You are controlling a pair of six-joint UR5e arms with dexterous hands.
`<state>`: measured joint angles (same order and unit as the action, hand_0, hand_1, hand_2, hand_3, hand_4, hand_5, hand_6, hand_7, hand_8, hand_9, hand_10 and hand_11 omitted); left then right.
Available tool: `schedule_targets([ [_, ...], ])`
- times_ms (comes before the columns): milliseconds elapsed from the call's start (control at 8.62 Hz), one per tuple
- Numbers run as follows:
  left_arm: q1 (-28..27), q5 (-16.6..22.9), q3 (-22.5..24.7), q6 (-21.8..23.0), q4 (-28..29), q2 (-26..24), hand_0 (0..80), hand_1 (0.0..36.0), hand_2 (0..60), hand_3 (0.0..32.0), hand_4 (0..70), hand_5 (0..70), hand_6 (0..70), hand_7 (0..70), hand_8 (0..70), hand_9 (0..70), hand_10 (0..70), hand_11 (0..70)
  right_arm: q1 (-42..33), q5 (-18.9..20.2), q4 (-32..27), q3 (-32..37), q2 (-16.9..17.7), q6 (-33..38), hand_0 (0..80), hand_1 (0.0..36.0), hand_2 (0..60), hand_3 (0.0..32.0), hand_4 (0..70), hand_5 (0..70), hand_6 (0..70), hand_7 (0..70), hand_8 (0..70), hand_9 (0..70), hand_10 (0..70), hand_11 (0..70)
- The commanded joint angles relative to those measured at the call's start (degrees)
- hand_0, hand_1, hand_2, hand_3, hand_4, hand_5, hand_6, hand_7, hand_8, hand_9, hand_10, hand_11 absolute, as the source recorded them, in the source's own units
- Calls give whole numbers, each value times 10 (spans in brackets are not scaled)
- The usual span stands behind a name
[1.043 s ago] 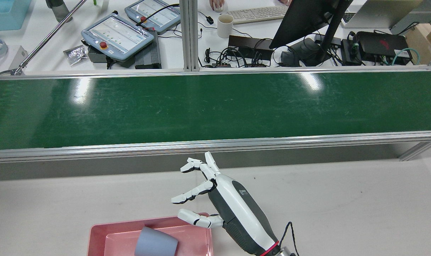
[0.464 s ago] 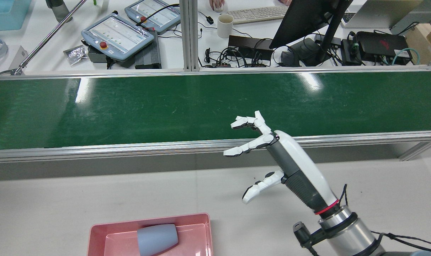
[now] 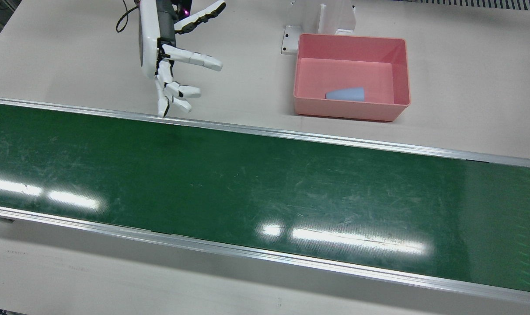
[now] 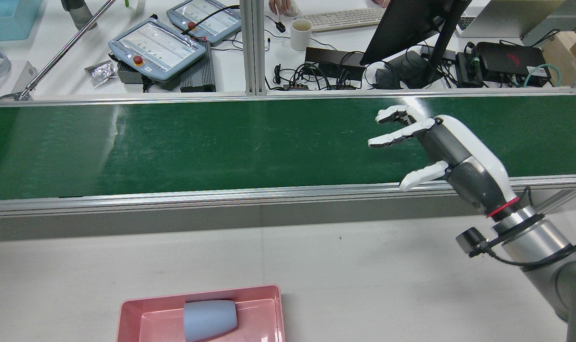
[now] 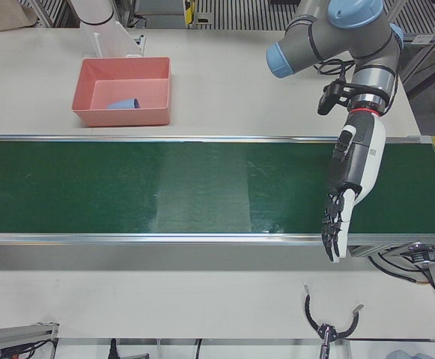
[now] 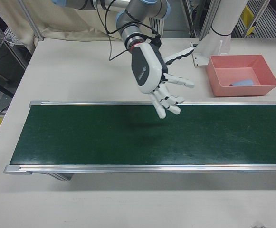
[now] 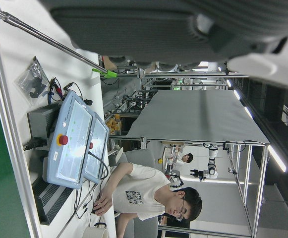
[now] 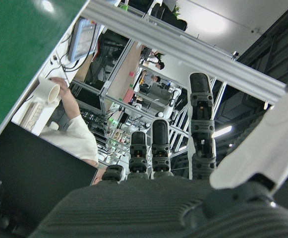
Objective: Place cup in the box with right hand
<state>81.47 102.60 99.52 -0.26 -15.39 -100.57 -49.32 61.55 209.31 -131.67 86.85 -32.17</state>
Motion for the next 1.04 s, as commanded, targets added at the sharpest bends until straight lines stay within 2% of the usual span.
schedule_targets([
  [0,0,1,0,0,0,0,0,0,0,0,0,0,0,0,0,0,0,0,-278,234,-42,130,9,96,362,0,31,0,700,0,109,538,131,238,50,59],
  [116,0,0,0,0,1,0,0,0,0,0,0,0,0,0,0,0,0,0,-352,276,-87,156,43,111,354,0,31,0,700,0,110,519,130,233,62,76],
  [232,0,0,0,0,1,1,0,0,0,0,0,0,0,0,0,0,0,0,-412,295,-143,197,66,140,332,0,28,0,700,0,108,501,135,232,65,81],
  [348,0,0,0,0,2,1,0,0,0,0,0,0,0,0,0,0,0,0,-486,324,-190,234,74,134,339,0,37,0,700,0,114,519,141,244,68,85],
  [580,0,1,1,0,2,1,0,0,0,0,0,0,0,0,0,0,0,0,-540,328,-199,241,96,121,347,0,50,0,700,0,118,519,138,246,82,106],
  [696,0,0,1,0,1,1,0,0,0,0,0,0,0,0,0,0,0,0,-540,327,-200,251,119,120,359,0,50,0,700,0,120,522,147,261,85,111],
  [928,0,0,0,0,1,1,0,0,0,0,0,0,0,0,0,0,0,0,-540,323,-200,267,125,118,364,0,55,0,700,6,124,522,171,297,96,129],
])
